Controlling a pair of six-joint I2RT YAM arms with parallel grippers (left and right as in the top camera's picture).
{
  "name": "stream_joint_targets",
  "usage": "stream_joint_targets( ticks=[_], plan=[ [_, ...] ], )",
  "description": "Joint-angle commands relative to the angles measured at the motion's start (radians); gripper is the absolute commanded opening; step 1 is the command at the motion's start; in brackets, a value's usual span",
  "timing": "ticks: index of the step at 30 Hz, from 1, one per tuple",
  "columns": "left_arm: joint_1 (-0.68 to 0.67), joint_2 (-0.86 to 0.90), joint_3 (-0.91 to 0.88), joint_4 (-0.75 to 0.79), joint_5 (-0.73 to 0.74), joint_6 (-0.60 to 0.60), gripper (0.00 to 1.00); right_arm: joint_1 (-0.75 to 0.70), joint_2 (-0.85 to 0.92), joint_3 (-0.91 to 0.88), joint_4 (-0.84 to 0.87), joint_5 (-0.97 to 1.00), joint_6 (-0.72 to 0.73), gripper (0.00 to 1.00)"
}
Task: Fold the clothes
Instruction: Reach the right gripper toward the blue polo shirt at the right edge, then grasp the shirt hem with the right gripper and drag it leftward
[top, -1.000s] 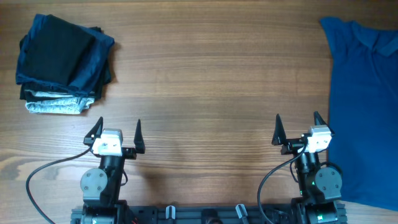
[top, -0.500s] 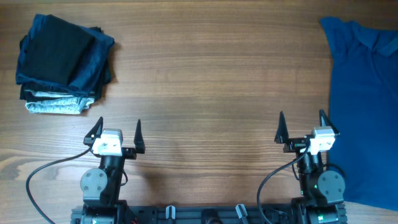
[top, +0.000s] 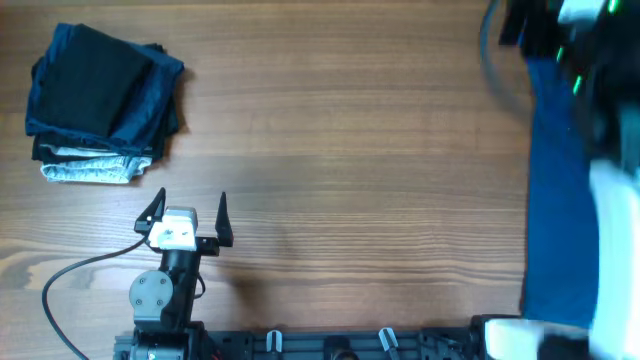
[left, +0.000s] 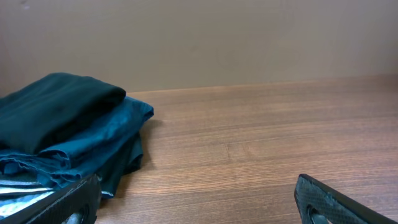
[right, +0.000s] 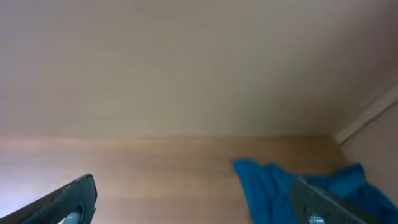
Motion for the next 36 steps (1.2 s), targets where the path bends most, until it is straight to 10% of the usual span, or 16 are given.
stream_joint_targets(
  ticks=[1, 7, 8, 10, 12, 36],
  plan=[
    [-0.004, -0.005, -0.007, 0.000, -0.009, 0.016, 1.00, -0.147, 0.250, 0.190, -0.031, -0.118, 0.083, 1.00],
    [-0.004, -0.005, -0.007, 0.000, -0.009, 0.016, 1.00, -0.296, 0.628, 0.189, 0.111, -0.366, 0.179, 1.00],
    [-0.004, -0.005, -0.007, 0.000, -0.009, 0.016, 1.00, -0.296, 0.668, 0.189, 0.126, -0.375, 0.174, 0.89],
    [-0.004, -0.005, -0.007, 0.000, -0.009, 0.016, 1.00, -0.295, 0.741, 0.188, 0.169, -0.372, 0.179, 0.16],
    [-0.004, -0.005, -0.007, 0.000, -0.009, 0.016, 1.00, -0.295, 0.804, 0.188, 0.227, -0.313, 0.221, 0.04],
    [-0.004, -0.005, -0.007, 0.000, -0.009, 0.016, 1.00, -0.296, 0.951, 0.182, 0.384, -0.011, 0.226, 0.04]
  ],
)
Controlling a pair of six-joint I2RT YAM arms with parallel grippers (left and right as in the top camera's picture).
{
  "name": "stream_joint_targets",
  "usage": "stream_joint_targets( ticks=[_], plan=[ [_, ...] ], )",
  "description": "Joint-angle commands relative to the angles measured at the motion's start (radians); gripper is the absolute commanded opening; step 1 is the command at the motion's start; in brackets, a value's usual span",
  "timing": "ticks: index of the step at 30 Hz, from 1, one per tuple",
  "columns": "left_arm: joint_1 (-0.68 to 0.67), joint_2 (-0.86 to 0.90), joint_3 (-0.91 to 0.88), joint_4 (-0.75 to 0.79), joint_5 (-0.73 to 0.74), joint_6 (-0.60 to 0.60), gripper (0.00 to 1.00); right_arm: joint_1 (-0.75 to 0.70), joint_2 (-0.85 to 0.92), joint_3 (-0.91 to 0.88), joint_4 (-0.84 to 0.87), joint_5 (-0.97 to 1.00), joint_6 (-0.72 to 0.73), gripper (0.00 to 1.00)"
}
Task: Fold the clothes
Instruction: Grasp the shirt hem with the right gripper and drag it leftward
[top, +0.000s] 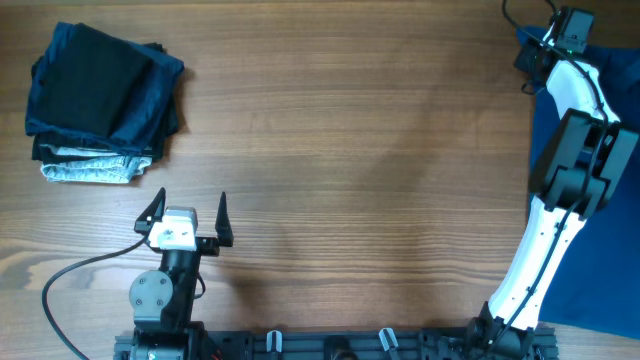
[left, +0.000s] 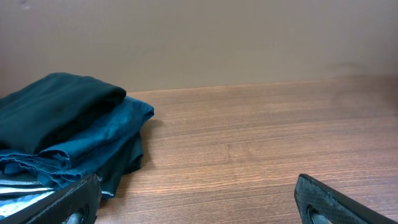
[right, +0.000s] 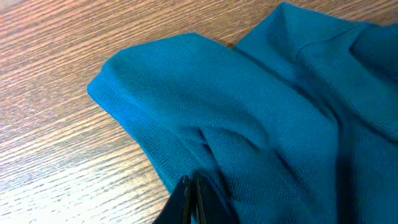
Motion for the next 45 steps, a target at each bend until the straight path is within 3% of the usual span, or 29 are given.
stream_joint_targets(
  ticks=[1, 21, 26, 29, 32, 37, 42, 45],
  plan=[
    [-0.004, -0.005, -0.007, 0.000, -0.006, 0.016, 1.00, -0.001, -0.084, 0.013, 0.001, 0.026, 0.016, 0.04],
    [-0.004, -0.005, -0.007, 0.000, -0.006, 0.016, 1.00, -0.004, 0.088, 0.005, 0.055, 0.066, -0.008, 0.04],
    [-0.004, -0.005, -0.007, 0.000, -0.006, 0.016, 1.00, 0.060, 0.095, 0.005, -0.008, -0.174, 0.019, 0.04],
    [-0.004, -0.005, -0.007, 0.000, -0.006, 0.016, 1.00, 0.200, 0.095, 0.005, -0.092, -0.301, 0.210, 0.04],
    [-0.004, -0.005, -0.007, 0.000, -0.006, 0.016, 1.00, 0.360, 0.095, 0.005, -0.107, -0.311, 0.340, 0.04],
    [-0.004, -0.005, -0.007, 0.000, -0.006, 0.016, 1.00, 0.741, 0.095, 0.005, -0.080, -0.310, 0.541, 0.04],
    [-0.004, -0.005, -0.007, 0.000, -0.006, 0.016, 1.00, 1.110, 0.095, 0.005, -0.085, -0.270, 0.469, 0.08],
    [-0.004, -0.005, -0.007, 0.000, -0.006, 0.016, 1.00, 1.199, 0.090, 0.006, -0.101, -0.185, 0.350, 0.12]
  ],
)
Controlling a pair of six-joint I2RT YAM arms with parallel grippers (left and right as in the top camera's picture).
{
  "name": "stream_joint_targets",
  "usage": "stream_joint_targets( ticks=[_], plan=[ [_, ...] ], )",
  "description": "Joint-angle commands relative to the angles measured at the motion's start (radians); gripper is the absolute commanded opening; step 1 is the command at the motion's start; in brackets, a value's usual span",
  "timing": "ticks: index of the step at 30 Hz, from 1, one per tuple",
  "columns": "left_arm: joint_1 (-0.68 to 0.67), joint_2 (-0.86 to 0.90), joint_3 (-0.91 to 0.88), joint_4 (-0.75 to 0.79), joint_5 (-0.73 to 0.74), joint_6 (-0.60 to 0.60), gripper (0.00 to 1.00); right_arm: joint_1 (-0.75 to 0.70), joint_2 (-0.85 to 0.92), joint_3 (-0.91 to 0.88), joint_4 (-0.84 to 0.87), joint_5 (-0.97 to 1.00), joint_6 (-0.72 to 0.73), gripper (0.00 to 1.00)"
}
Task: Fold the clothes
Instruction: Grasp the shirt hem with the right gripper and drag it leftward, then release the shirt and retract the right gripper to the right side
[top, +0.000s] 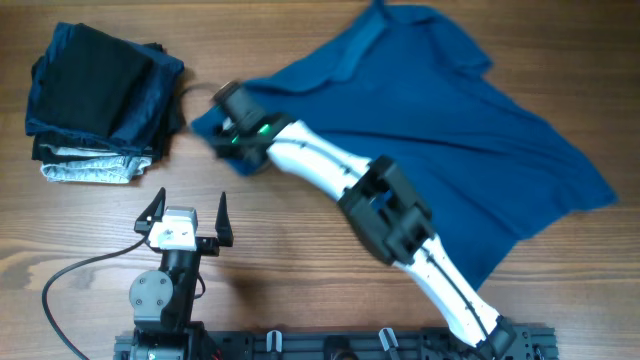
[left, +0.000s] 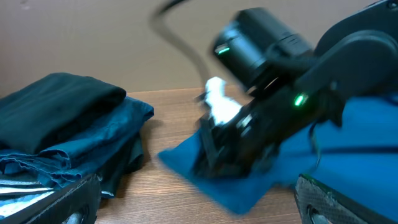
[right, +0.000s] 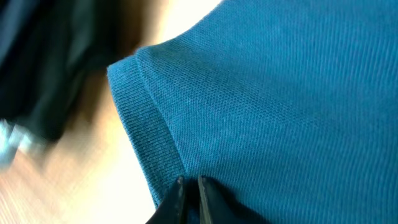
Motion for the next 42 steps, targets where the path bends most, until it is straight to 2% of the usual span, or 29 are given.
stream_joint_targets(
  ticks=[1, 9, 12, 20, 25, 28, 31, 36, 37, 38, 42],
  plan=[
    [-0.004, -0.005, -0.007, 0.000, -0.006, 0.016, 1.00, 0.024, 0.029, -0.033, -0.051, 0.058, -0.129, 0.14],
    [-0.004, -0.005, -0.007, 0.000, -0.006, 0.016, 1.00, -0.241, -0.285, -0.033, -0.141, 0.056, -0.126, 0.21],
    [-0.004, -0.005, -0.007, 0.000, -0.006, 0.016, 1.00, -0.443, -0.380, -0.033, -0.314, 0.068, -0.126, 0.23],
    [-0.004, -0.005, -0.007, 0.000, -0.006, 0.016, 1.00, -1.047, -0.377, -0.036, -0.843, 0.103, -0.245, 0.24],
    [-0.004, -0.005, -0.007, 0.000, -0.006, 0.016, 1.00, -1.297, -0.377, -0.039, -0.999, 0.120, -0.281, 0.23],
    [-0.004, -0.005, -0.007, 0.000, -0.006, 0.016, 1.00, -1.365, -0.377, -0.091, -1.007, 0.154, -0.283, 0.23],
    [-0.004, -0.005, -0.007, 0.000, -0.006, 0.016, 1.00, -1.377, -0.377, -0.215, -0.976, 0.368, -0.278, 0.20],
    [-0.004, -0.005, -0.007, 0.000, -0.006, 0.016, 1.00, -1.418, -0.377, -0.421, -0.695, 0.337, -0.283, 0.16],
    [-0.004, -0.005, -0.007, 0.000, -0.006, 0.016, 1.00, -1.423, -0.377, -0.457, -0.609, 0.336, -0.283, 0.11],
    [-0.004, -0.005, -0.007, 0.000, -0.006, 0.016, 1.00, -1.423, -0.377, -0.477, -0.558, 0.337, -0.286, 0.05],
    [-0.004, -0.005, -0.007, 0.000, -0.006, 0.016, 1.00, -1.423, -0.372, -0.510, -0.352, 0.337, -0.310, 0.04]
  ],
)
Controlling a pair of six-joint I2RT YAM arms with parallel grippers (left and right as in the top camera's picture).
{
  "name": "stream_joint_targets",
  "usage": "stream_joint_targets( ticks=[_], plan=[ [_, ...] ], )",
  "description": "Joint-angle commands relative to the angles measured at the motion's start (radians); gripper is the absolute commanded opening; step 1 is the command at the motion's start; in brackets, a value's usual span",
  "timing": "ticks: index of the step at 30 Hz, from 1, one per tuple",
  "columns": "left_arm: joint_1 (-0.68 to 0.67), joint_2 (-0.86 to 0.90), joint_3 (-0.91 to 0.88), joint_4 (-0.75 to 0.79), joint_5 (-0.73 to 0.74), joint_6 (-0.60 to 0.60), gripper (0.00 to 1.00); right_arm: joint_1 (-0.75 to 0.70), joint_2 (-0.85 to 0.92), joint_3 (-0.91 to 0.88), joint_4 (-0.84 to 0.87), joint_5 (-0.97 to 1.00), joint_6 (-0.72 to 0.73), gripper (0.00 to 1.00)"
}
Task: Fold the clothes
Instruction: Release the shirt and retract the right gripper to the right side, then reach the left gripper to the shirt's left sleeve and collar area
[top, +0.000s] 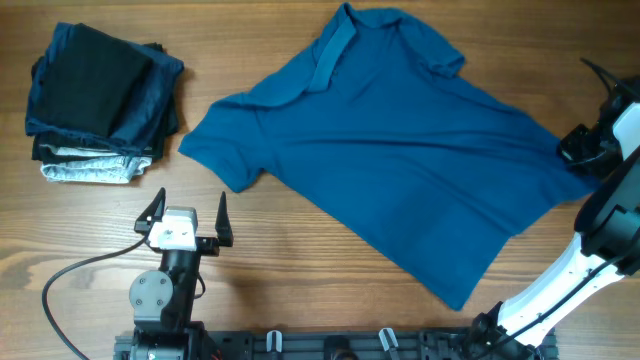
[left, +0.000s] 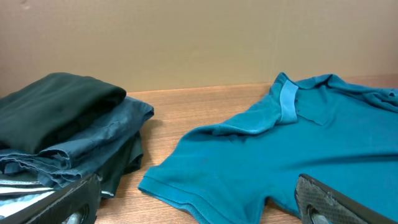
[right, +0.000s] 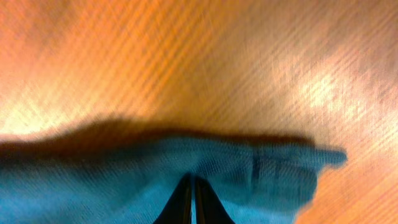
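A blue polo shirt (top: 400, 170) lies spread across the middle of the table, collar (top: 335, 45) toward the far edge and one sleeve (top: 215, 155) pointing left. My right gripper (top: 578, 145) is at the shirt's right edge, near the table's right side. In the blurred right wrist view it (right: 191, 182) is shut with blue cloth (right: 124, 180) pinched at its tips. My left gripper (top: 190, 200) stands open at the front left, apart from the shirt. Its wrist view shows the shirt (left: 280, 155) just ahead of the open fingers (left: 326, 199).
A stack of folded dark clothes (top: 100, 95) sits at the far left corner, also seen as the stack (left: 62, 124) to the left of the left gripper. The left arm's cable (top: 70, 275) trails on the wood at the front left.
My right gripper was shut on the shirt's left sleeve beside the folded stack; it is now at the table's right side, shut on the shirt's right edge. The shirt lies flatter. The left arm stayed still.
The shirt first hung at the table's right edge with my right gripper open above it. Then the gripper was shut on it at the far right corner. Later the shirt lay across the table with the gripper near the stack. Now it is spread out.
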Motion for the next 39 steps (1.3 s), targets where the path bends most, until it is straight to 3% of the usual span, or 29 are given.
stream_joint_targets(
  ticks=[1, 10, 18, 21, 22, 26, 30, 31, 32, 33, 39],
  plan=[
    [-0.004, -0.005, -0.007, 0.000, -0.006, 0.016, 1.00, -0.002, 0.023, -0.019, 0.127, 0.010, -0.037, 0.04],
    [-0.004, -0.005, -0.007, 0.000, -0.006, 0.016, 1.00, -0.016, 0.238, 0.015, 0.460, -0.017, -0.137, 0.04],
    [-0.004, -0.005, -0.007, 0.000, -0.006, 0.016, 1.00, -0.015, 0.244, 0.282, 0.587, -0.091, -0.176, 0.04],
    [-0.004, -0.005, -0.007, 0.000, -0.006, 0.016, 1.00, -0.014, 0.185, 0.490, 0.422, -0.188, -0.173, 0.11],
    [-0.004, -0.005, -0.007, 0.000, -0.006, 0.016, 1.00, -0.014, 0.134, 0.560, 0.290, -0.232, -0.158, 0.19],
    [-0.004, -0.005, -0.007, 0.000, -0.006, 0.016, 1.00, -0.012, -0.043, 0.587, -0.105, -0.390, -0.008, 0.22],
    [-0.004, -0.005, -0.007, 0.000, -0.006, 0.016, 1.00, 0.033, -0.087, 0.585, -0.390, -0.443, -0.019, 0.26],
    [-0.004, -0.005, -0.007, 0.000, -0.006, 0.016, 1.00, 0.042, -0.087, 0.584, -0.405, -0.418, -0.019, 0.34],
    [-0.004, -0.005, -0.007, 0.000, -0.006, 0.016, 1.00, 0.049, -0.087, 0.584, -0.406, -0.410, -0.018, 0.79],
    [-0.004, -0.005, -0.007, 0.000, -0.006, 0.016, 1.00, 0.050, -0.087, 0.584, -0.406, -0.410, -0.015, 0.99],
    [-0.004, -0.005, -0.007, 0.000, -0.006, 0.016, 1.00, 0.050, -0.087, 0.584, -0.395, -0.410, -0.016, 0.99]
  ],
)
